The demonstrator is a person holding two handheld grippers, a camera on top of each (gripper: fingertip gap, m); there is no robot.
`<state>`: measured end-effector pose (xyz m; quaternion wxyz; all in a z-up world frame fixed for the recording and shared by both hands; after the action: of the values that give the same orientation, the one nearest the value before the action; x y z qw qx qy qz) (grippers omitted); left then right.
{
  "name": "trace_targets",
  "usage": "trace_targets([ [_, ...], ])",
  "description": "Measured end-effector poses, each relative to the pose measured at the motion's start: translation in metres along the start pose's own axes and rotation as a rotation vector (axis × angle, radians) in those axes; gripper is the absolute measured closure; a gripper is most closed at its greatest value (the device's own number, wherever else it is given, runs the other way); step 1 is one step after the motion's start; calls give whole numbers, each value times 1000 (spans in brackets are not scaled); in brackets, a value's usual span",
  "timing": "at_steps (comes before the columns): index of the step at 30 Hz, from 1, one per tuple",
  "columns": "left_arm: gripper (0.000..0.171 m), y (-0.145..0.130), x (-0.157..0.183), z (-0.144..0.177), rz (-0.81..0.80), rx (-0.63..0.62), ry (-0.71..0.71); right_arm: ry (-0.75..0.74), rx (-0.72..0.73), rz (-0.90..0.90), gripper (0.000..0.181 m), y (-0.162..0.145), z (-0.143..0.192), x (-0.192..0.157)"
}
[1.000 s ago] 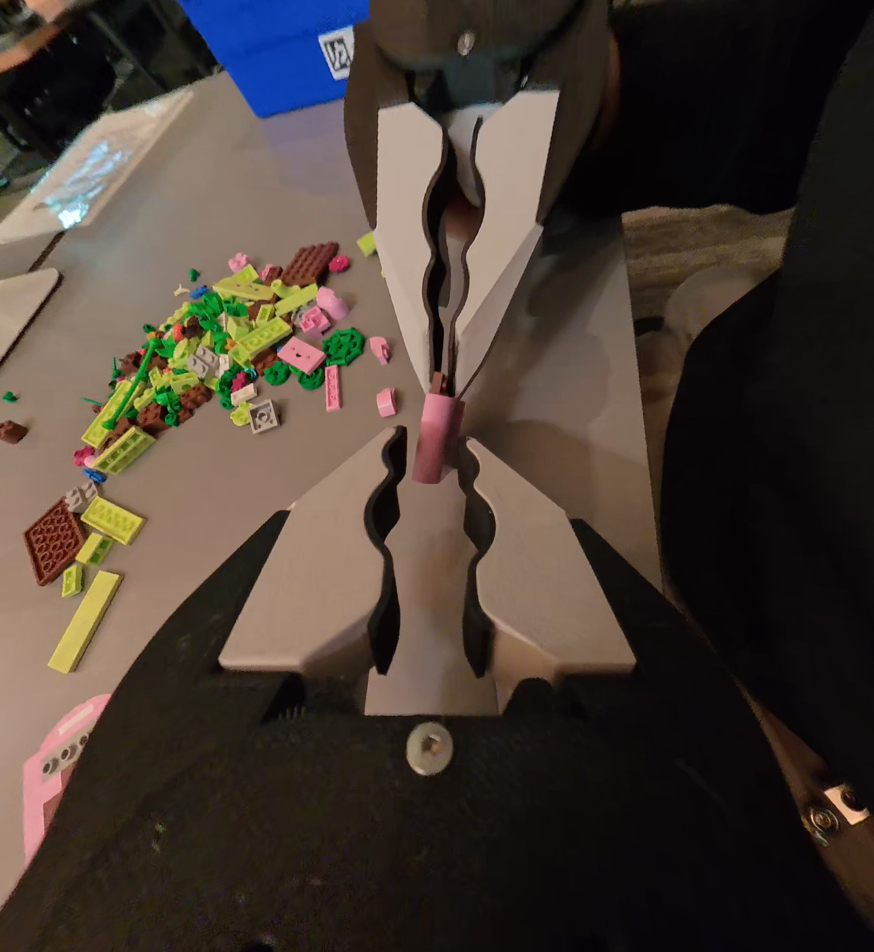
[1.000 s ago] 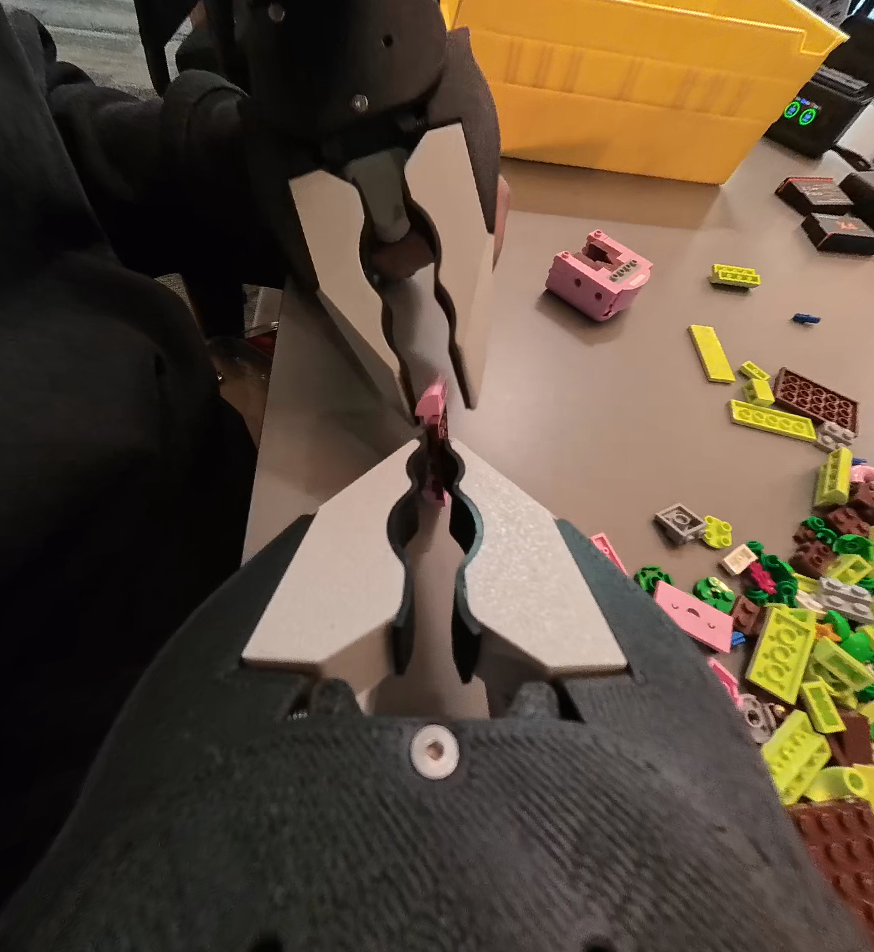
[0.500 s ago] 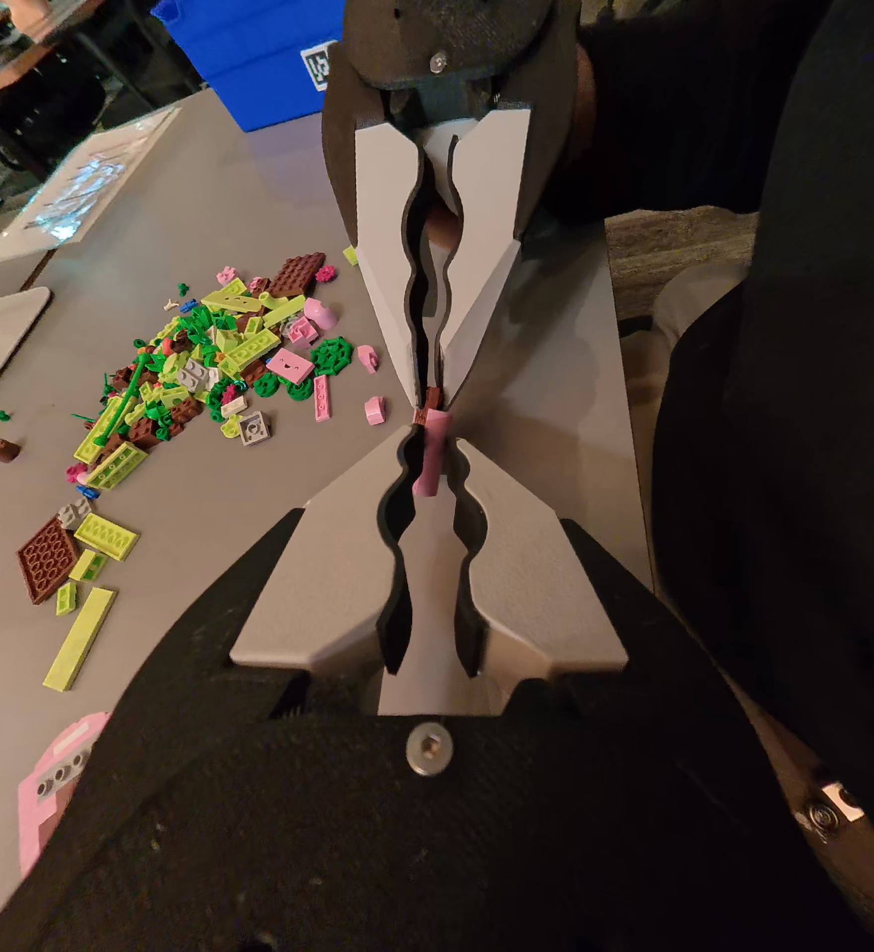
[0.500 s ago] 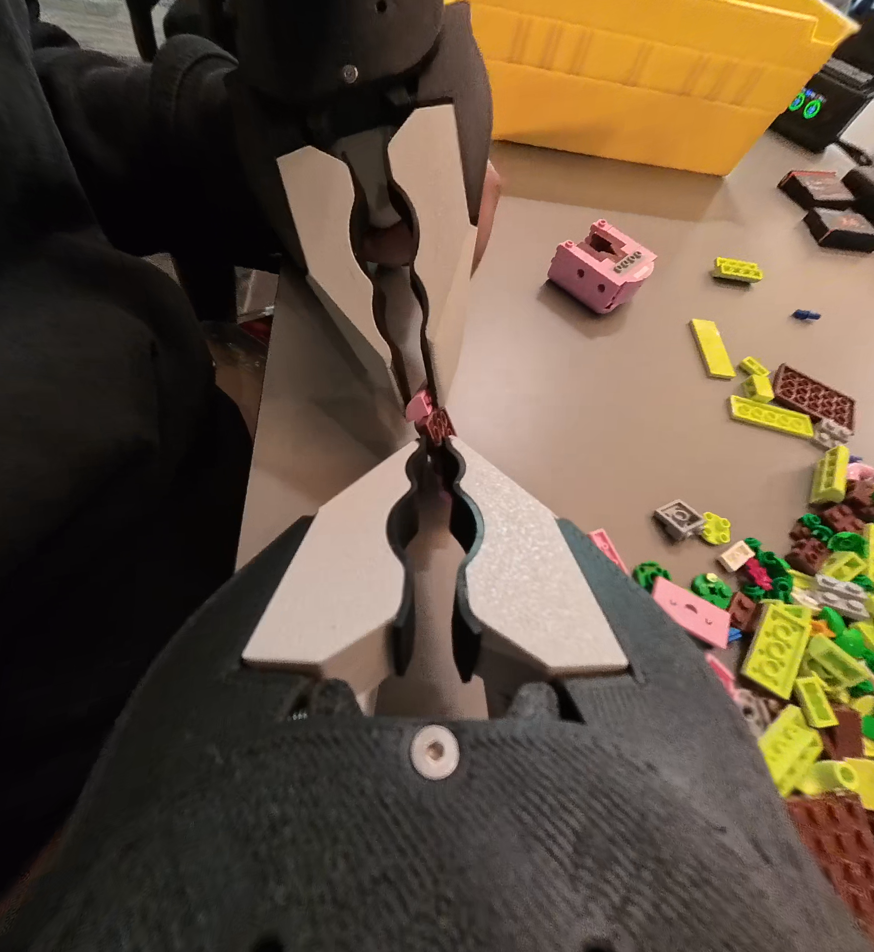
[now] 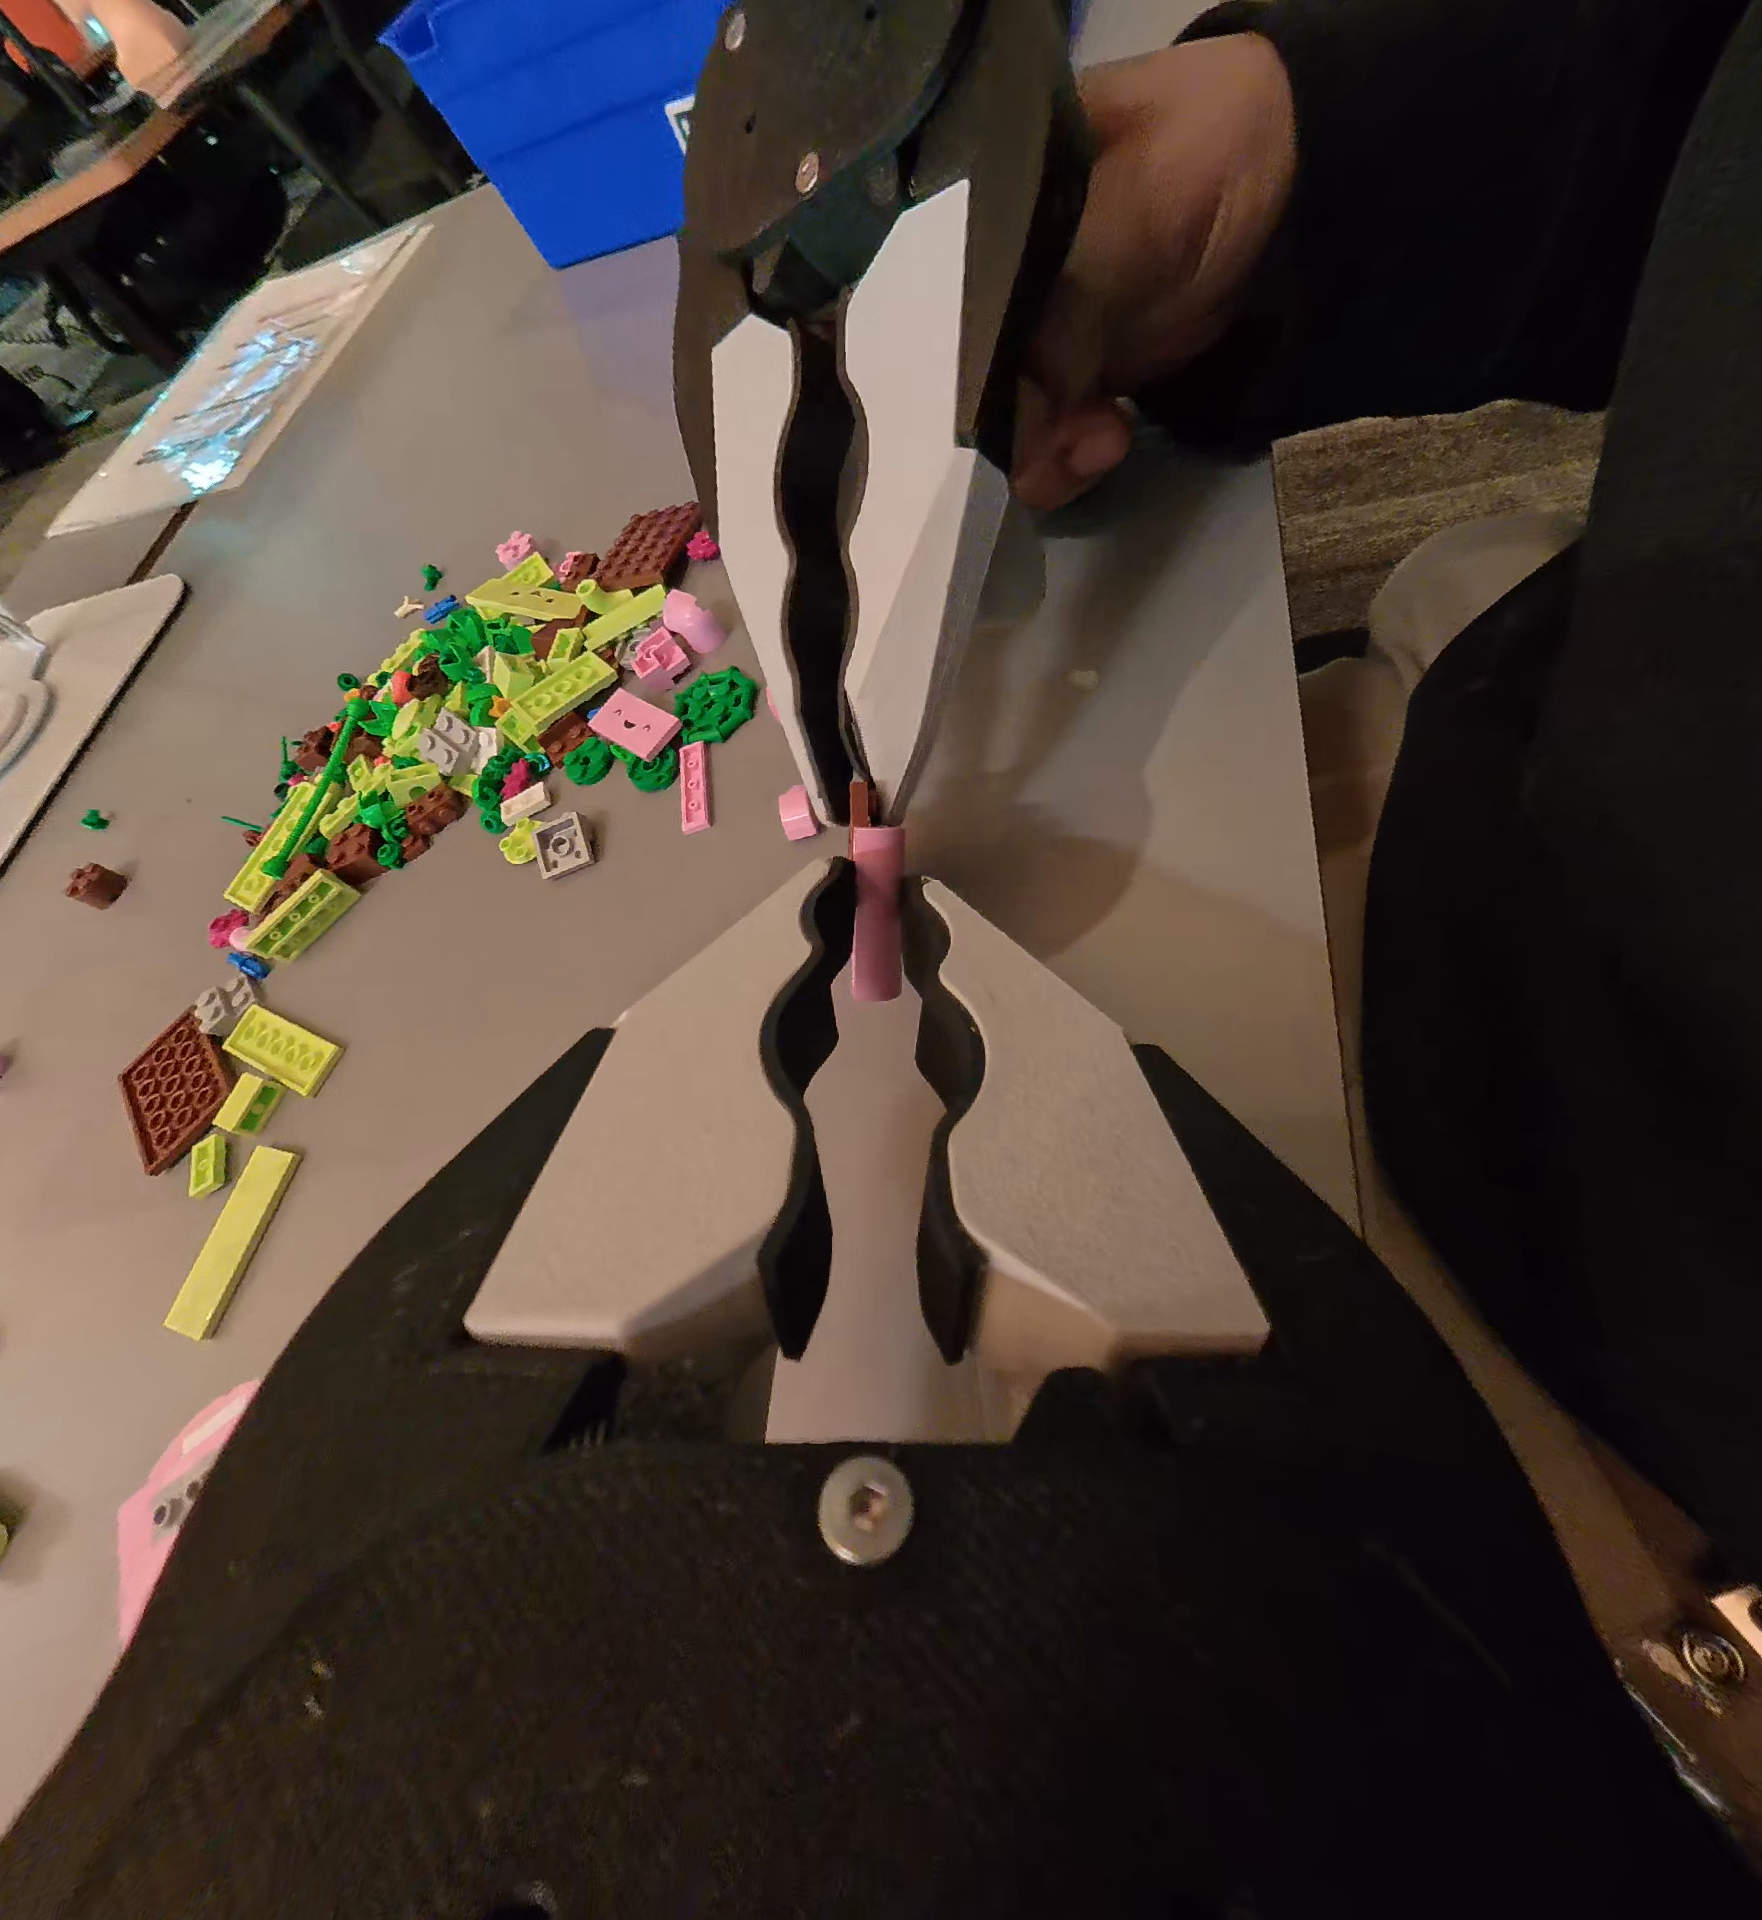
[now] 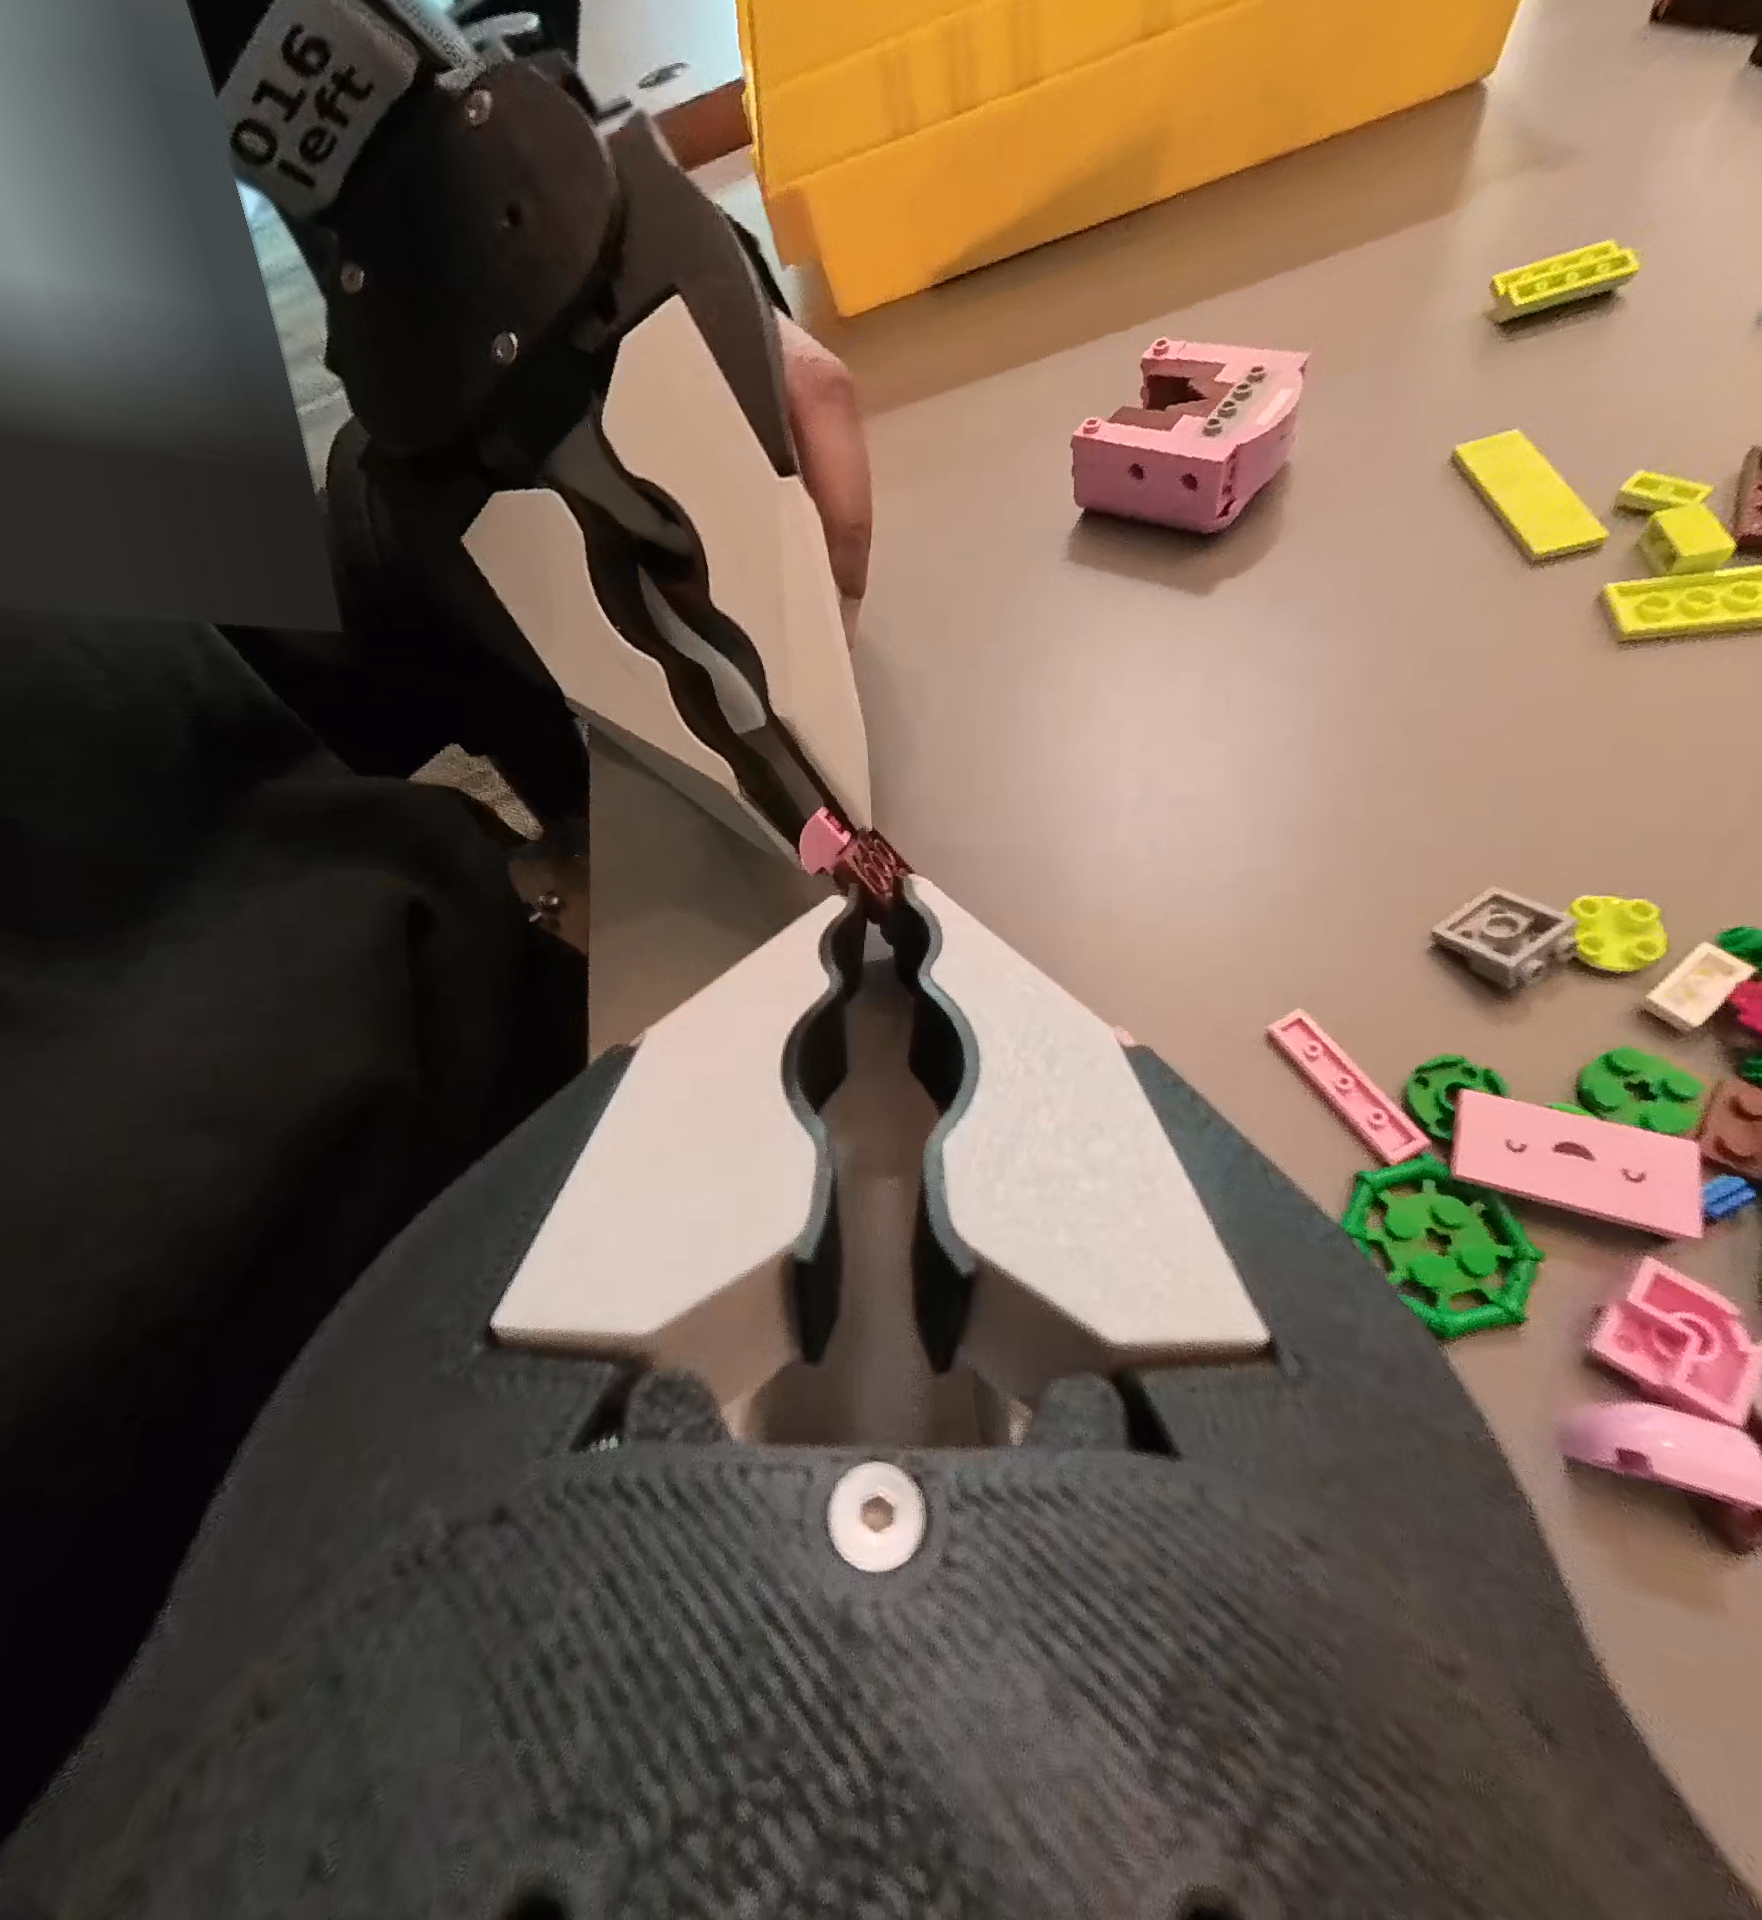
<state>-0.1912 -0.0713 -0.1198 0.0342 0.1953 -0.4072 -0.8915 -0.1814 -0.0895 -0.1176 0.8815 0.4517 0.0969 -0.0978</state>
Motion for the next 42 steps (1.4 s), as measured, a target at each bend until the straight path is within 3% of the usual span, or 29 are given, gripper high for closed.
trace_targets([
  [6,164,-4,-10,2,21,-17,42,-2,54,-149,181,8,-3,9],
  [11,166,-2,-8,13,158,62,-105,-133,59,114,171,12,-3,2],
  [13,166,6,-9,21,233,141,-177,-82,115,155,158,17,3,-6],
  [18,166,23,-4,32,381,281,-371,64,324,120,165,36,26,-18],
  [22,166,31,-1,34,448,348,-461,228,395,43,156,42,35,-26],
  [36,166,40,-5,36,519,423,-507,287,393,11,179,44,31,-32],
  [42,163,44,-13,34,501,463,-379,289,428,-62,181,47,34,-23],
])
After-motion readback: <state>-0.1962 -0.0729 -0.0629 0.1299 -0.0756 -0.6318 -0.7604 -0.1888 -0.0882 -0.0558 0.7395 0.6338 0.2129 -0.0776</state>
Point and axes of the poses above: each gripper's, where its closed fingertips meet, z back along the fingers, y out of its top, x = y × z across the jaws, the point moved 1 cm from there along z, back along the fingers, and after that the axes turned 9 degrees about -x, right-handed, at the moved point
